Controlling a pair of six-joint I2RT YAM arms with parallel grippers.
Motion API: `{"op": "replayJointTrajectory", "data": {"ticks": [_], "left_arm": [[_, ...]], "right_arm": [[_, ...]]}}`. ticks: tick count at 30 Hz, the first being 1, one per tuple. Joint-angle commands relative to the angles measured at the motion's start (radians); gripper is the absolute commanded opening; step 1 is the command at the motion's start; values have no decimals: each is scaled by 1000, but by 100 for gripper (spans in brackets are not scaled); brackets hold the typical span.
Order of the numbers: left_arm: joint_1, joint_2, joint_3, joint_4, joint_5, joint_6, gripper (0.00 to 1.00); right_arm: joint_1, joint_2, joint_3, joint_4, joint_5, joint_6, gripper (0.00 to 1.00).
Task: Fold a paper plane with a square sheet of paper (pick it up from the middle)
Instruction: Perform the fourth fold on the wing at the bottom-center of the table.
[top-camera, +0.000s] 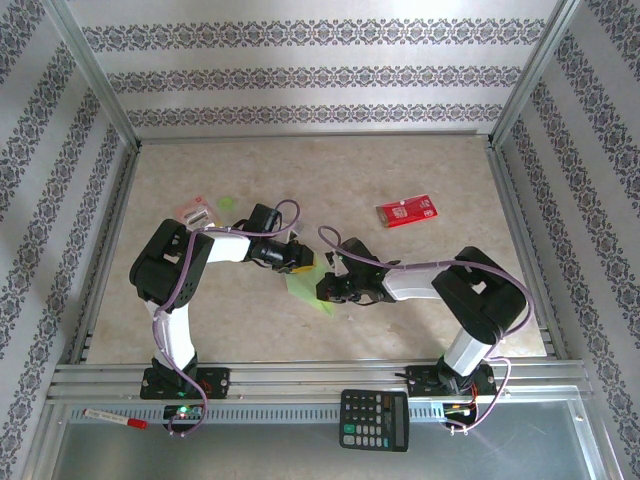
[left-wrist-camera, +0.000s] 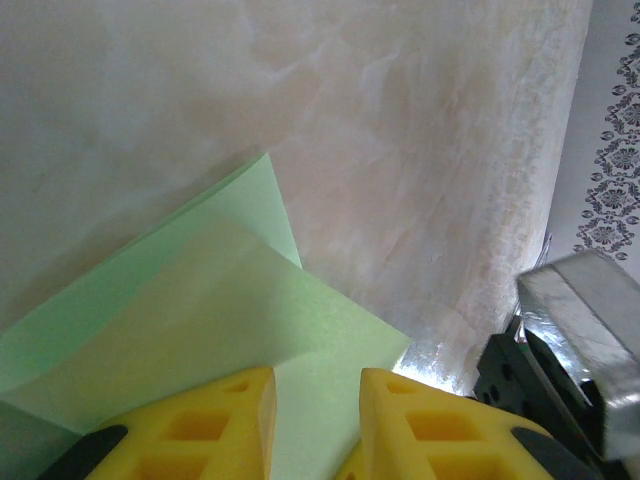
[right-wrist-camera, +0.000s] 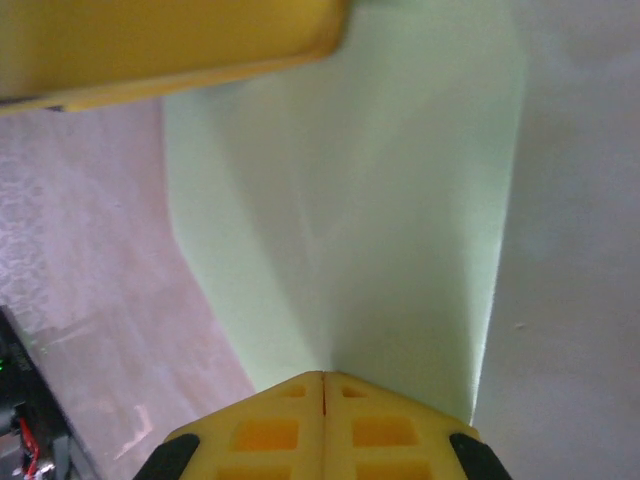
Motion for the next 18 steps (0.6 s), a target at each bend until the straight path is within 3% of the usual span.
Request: {"op": "replayJointTrajectory", "data": {"ticks": [1,10,18], "left_arm": [[13,44,-26,-98,-111,43,29],[13,44,-26,-100,-115,44,29],[14,45,-28,-99,-114,44,29]], "right_arm": [[-10,22,-7,-1,9,-22,4],[-23,-126,-26,-59,-18,-28,5],[31,-189,-101,-61,-5,4,5]]}}
